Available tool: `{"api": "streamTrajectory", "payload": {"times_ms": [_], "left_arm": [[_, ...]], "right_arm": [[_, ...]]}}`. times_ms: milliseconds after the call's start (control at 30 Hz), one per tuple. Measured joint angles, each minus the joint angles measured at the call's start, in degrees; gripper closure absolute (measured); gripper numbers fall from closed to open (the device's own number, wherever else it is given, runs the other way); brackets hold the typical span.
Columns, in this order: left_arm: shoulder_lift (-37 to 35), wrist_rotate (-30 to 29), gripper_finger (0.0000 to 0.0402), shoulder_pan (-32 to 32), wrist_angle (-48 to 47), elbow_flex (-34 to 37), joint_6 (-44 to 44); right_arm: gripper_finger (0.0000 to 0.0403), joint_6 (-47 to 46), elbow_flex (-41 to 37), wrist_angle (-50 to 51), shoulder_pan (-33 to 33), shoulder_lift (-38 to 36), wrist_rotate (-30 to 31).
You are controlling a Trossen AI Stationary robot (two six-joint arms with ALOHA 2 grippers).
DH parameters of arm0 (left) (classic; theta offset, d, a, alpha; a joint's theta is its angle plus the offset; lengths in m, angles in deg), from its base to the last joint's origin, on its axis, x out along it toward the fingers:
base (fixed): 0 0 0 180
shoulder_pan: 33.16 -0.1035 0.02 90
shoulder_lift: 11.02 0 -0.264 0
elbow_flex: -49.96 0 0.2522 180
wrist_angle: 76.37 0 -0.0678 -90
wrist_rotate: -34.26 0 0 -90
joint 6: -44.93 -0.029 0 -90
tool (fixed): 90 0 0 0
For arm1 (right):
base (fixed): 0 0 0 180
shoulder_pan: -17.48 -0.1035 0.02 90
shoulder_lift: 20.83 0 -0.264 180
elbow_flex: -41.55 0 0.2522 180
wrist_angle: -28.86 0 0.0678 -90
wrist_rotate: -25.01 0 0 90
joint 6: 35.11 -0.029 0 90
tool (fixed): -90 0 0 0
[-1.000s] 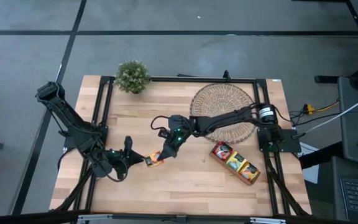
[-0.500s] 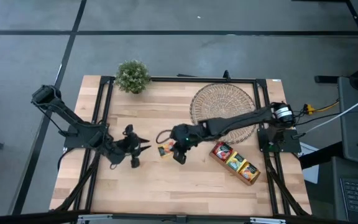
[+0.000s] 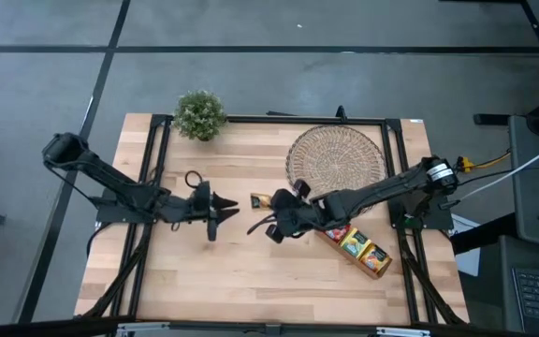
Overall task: Pick & Place Tea
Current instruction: Put the orange tea bag into the right slot of the wooden organizer
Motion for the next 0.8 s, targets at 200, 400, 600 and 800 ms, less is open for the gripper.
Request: {"api": "streamTrajectory", "payload": {"times_ms": [200,400,600,800], "left_arm": [[0.0,2.26,0.0283,-3.36,7.4,0.7,0.15],[-0.01,6.64,0.0267,-7.11,10.57,0.7,0.19],[-0.02,7.96,0.0245,-9.24,10.94,0.7,0.18],[-0.02,8.03,0.0253,-9.31,10.94,0.7,0.15]], "right_arm": [[0.0364,1.9,0.0,-6.55,0.01,0.04,4.71],[0.0381,6.23,0.0,-11.06,0.03,0.04,4.72],[0.0367,7.48,0.0,-12.71,0.03,0.07,4.72],[0.0374,8.77,0.0,-13.94,0.65,0.09,4.62]]}}
